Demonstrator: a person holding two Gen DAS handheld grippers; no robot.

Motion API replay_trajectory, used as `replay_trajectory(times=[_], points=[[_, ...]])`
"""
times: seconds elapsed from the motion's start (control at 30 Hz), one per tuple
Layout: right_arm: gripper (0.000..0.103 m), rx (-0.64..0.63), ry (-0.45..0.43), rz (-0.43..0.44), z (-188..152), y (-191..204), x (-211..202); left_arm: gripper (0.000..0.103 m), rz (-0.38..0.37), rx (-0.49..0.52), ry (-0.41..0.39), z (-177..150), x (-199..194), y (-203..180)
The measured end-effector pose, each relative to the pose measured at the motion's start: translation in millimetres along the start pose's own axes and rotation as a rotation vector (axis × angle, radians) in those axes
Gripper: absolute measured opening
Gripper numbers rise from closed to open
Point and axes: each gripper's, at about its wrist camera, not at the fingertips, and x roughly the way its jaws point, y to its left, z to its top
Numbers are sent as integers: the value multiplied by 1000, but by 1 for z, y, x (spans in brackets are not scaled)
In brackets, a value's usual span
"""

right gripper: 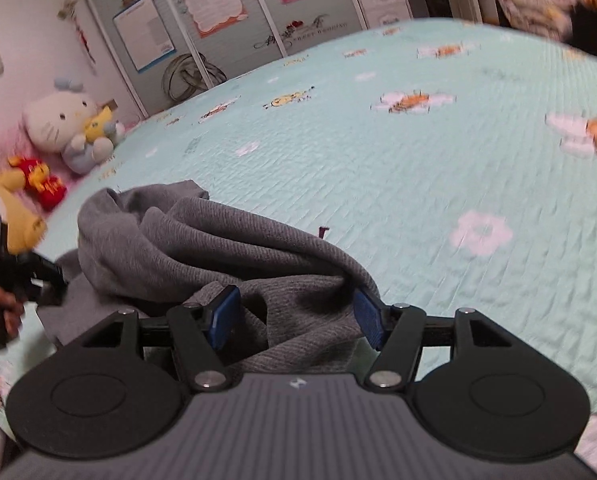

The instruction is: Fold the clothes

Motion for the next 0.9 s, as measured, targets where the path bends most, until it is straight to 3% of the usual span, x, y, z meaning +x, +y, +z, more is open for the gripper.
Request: replay_trajectory(times=[0.1, 0.17, 0.27, 0.3, 0.53, 0.67, 0.73, 0.8, 0.83, 0.9], points=[[63, 80, -34, 6, -2, -9, -5, 4, -47, -38, -38, -16, -31, 7], [63, 130, -107, -7, -3, -13, -16, 4, -71, -61, -64, -30, -55, 12], [68, 116, -189, -54, -3, -10, -31, 4, -75, -66, -110, -51, -89, 19], [72, 119, -187, -50, -4, -11, -32, 4, -70, -70, -123, -59, -100, 23], [72, 303, 12, 40, -30, -27, 1, 4, -58, -91, -120, -90, -131, 40], [72, 331, 38, 100, -34, -21, 14, 4, -63, -70, -106, -95, -130, 33], [59, 306, 37, 125, -32, -15, 18, 4, -76, -68, -104, -95, -132, 29], [19, 232, 19, 133, -23, -5, 15, 4, -92, -56, -108, -95, -137, 24], [12, 182, 4, 122, -18, 2, 11, 4, -103, -53, -112, -94, -140, 21], [11, 88, -37, 98, -6, 13, 2, 4, -128, -52, -116, -93, -147, 16]])
